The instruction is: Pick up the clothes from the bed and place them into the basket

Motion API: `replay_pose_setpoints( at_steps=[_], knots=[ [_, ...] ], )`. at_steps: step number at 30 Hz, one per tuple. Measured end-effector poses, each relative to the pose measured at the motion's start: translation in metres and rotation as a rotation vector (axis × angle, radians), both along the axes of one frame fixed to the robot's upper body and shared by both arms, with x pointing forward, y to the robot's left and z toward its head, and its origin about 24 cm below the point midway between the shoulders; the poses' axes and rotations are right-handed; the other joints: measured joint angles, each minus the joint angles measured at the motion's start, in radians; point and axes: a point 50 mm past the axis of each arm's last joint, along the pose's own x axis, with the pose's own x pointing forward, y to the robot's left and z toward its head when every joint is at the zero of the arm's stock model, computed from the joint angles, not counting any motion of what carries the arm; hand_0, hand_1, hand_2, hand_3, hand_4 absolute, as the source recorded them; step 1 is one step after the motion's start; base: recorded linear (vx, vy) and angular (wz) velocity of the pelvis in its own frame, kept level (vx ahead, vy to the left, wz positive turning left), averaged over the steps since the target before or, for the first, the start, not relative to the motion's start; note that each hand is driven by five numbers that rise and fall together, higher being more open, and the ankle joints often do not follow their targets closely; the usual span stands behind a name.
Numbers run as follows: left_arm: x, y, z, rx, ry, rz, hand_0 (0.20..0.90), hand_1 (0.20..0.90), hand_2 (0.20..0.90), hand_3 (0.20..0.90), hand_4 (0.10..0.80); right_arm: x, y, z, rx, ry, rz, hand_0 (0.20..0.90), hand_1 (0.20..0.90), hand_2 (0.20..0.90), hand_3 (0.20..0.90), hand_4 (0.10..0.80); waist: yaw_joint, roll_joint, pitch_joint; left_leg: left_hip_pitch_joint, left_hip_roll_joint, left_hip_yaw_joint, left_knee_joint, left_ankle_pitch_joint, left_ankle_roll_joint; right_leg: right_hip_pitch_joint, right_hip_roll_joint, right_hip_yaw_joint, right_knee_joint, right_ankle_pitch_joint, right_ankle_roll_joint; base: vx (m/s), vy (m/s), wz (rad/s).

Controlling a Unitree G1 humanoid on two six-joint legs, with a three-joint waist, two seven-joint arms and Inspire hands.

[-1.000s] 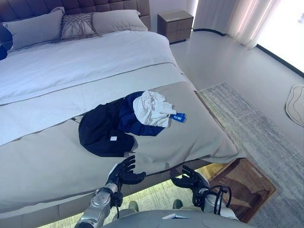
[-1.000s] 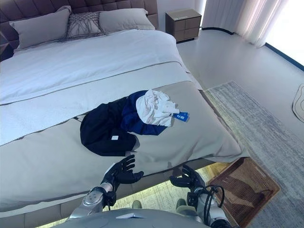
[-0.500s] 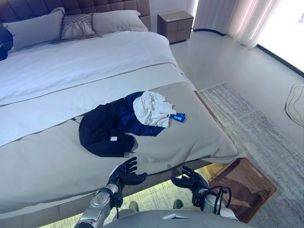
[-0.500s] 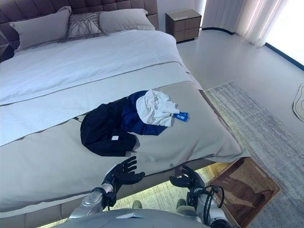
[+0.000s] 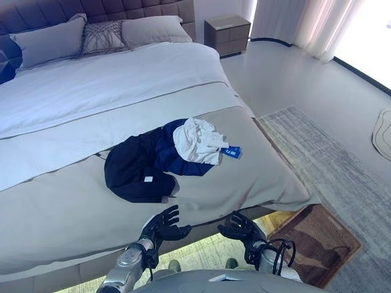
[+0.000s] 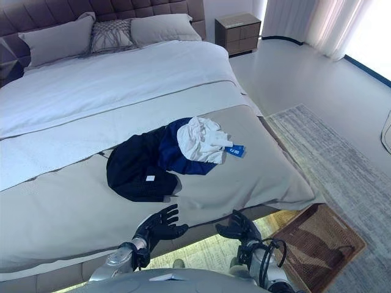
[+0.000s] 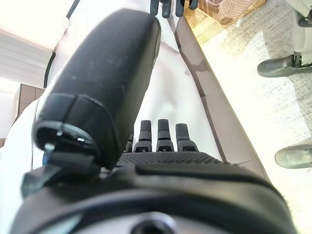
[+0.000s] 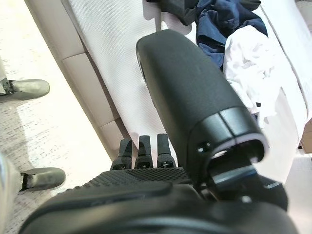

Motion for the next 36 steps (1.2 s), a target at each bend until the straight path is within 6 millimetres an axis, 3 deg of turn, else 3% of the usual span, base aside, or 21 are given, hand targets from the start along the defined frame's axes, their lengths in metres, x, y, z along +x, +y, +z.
replay_pose_setpoints(
  at_steps=[7, 9, 13, 14, 16, 18, 21, 22, 23, 25, 29, 32, 36],
  knots=[
    [0.002, -0.001, 0.0, 0.011, -0.003, 0.019, 0.9, 0.9, 0.9, 0.9, 0.8, 0.002, -0.012, 0.002, -0.099, -0.004, 0.078, 0.9, 0.9, 0.9, 0.9, 0.8, 0.017, 0.012, 0.001, -0.018, -0.003, -0.018, 0.0, 0.0, 0.0, 0.0, -0.003, -0.023, 0.0, -0.003, 0.004, 0.011, 0.075, 0.09],
    [0.004, 0.0, 0.001, 0.02, -0.007, 0.033, 0.9, 0.9, 0.9, 0.9, 0.8, 0.01, -0.021, 0.006, -0.158, -0.026, 0.097, 0.9, 0.9, 0.9, 0.9, 0.8, 0.023, 0.016, 0.005, -0.023, -0.005, -0.027, 0.001, 0.002, 0.001, -0.001, -0.007, -0.031, 0.0, -0.003, 0.004, 0.056, 0.132, 0.16],
    [0.011, 0.004, 0.003, 0.047, -0.021, 0.046, 0.9, 0.9, 0.9, 0.9, 0.8, 0.049, -0.046, 0.033, -0.372, -0.155, 0.128, 0.9, 0.9, 0.9, 0.9, 0.8, 0.039, 0.018, 0.02, -0.026, -0.021, -0.031, 0.001, 0.004, 0.008, -0.004, -0.022, -0.047, 0.022, -0.006, 0.008, 0.085, 0.122, 0.11],
    [0.016, 0.006, 0.005, 0.054, -0.034, 0.042, 0.9, 0.9, 0.9, 0.9, 0.8, 0.062, -0.051, 0.042, -0.419, -0.201, 0.127, 0.9, 0.9, 0.9, 0.9, 0.8, 0.045, 0.009, 0.037, -0.02, -0.029, -0.026, 0.003, -0.007, 0.026, -0.023, -0.035, -0.051, 0.076, -0.017, 0.027, 0.12, 0.041, 0.02],
    [0.029, 0.008, 0.012, 0.059, -0.072, 0.022, 0.9, 0.9, 0.9, 0.9, 0.8, 0.088, -0.067, 0.071, -0.512, -0.327, 0.129, 0.9, 0.9, 0.9, 0.9, 0.8, 0.045, 0.029, 0.094, -0.009, -0.01, -0.041, 0.0, -0.013, 0.038, -0.123, -0.056, -0.043, 0.323, -0.052, 0.069, 0.171, -0.127, 0.15],
    [0.036, 0.021, 0.018, 0.097, -0.096, 0.011, 0.9, 0.9, 0.9, 0.9, 0.8, 0.105, -0.076, 0.094, -0.572, -0.425, 0.128, 0.9, 0.9, 0.9, 0.9, 0.8, 0.046, 0.003, 0.118, -0.01, -0.018, -0.074, 0.005, -0.01, 0.042, -0.211, -0.09, -0.001, 0.469, -0.096, 0.072, 0.147, -0.196, 0.25],
    [0.048, 0.05, 0.029, 0.184, -0.129, 0.014, 0.9, 0.9, 0.9, 0.9, 0.8, 0.138, -0.071, 0.13, -0.605, -0.57, 0.106, 0.9, 0.9, 0.9, 0.9, 0.8, 0.041, -0.062, 0.157, -0.072, -0.025, -0.109, 0.021, 0.004, 0.064, -0.245, -0.083, 0.069, 0.404, -0.106, 0.068, 0.035, -0.198, 0.28],
    [0.058, 0.056, 0.037, 0.208, -0.155, 0.006, 0.9, 0.9, 0.9, 0.9, 0.8, 0.154, -0.071, 0.148, -0.626, -0.63, 0.098, 0.9, 0.9, 0.9, 0.9, 0.8, 0.038, -0.078, 0.172, -0.116, -0.023, -0.129, 0.047, 0.009, 0.064, -0.241, -0.07, 0.104, 0.321, -0.101, 0.067, -0.046, -0.181, 0.57],
    [0.065, 0.058, 0.041, 0.216, -0.172, -0.002, 0.9, 0.9, 0.9, 0.9, 0.8, 0.165, -0.076, 0.164, -0.643, -0.663, 0.068, 0.9, 0.9, 0.9, 0.9, 0.8, 0.029, -0.089, 0.177, -0.159, -0.036, -0.158, 0.068, 0.02, 0.048, -0.21, -0.073, 0.116, 0.222, -0.047, 0.062, -0.088, -0.152, 0.75],
    [0.078, 0.044, 0.046, 0.183, -0.212, -0.012, 0.9, 0.9, 0.9, 0.9, 0.8, 0.186, -0.094, 0.197, -0.718, -0.698, 0.019, 0.9, 0.9, 0.9, 0.9, 0.8, 0.044, -0.049, 0.204, -0.176, -0.023, -0.173, 0.067, 0.044, 0.035, -0.191, -0.068, 0.06, 0.17, -0.008, 0.046, -0.069, -0.107, 0.57],
    [0.084, 0.012, 0.047, 0.09, -0.246, -0.045, 0.9, 0.9, 0.9, 0.9, 0.8, 0.211, -0.119, 0.251, -0.822, -0.767, -0.076, 0.9, 0.9, 0.9, 0.9, 0.8, 0.073, 0.014, 0.228, -0.218, -0.009, -0.205, 0.072, 0.067, 0.005, -0.183, -0.048, 0.001, 0.135, -0.003, 0.037, -0.036, -0.025, 0.35],
    [0.084, 0.004, 0.048, 0.059, -0.261, -0.064, 0.9, 0.9, 0.9, 0.9, 0.8, 0.224, -0.119, 0.282, -0.81, -0.824, -0.124, 0.9, 0.9, 0.9, 0.9, 0.8, 0.096, 0.03, 0.237, -0.264, -0.007, -0.211, 0.069, 0.076, -0.007, -0.231, -0.044, -0.014, 0.148, -0.005, 0.034, 0.0, 0.059, 0.14],
    [0.089, -0.001, 0.057, 0.006, -0.322, -0.04, 0.9, 0.9, 0.9, 0.9, 0.8, 0.23, -0.132, 0.3, -0.812, -0.81, -0.188, 0.9, 0.9, 0.9, 0.9, 0.8, 0.123, 0.064, 0.278, -0.298, -0.03, -0.223, 0.073, 0.086, -0.014, -0.29, -0.071, -0.021, 0.227, -0.038, 0.036, -0.023, 0.066, 0.14]
  ],
)
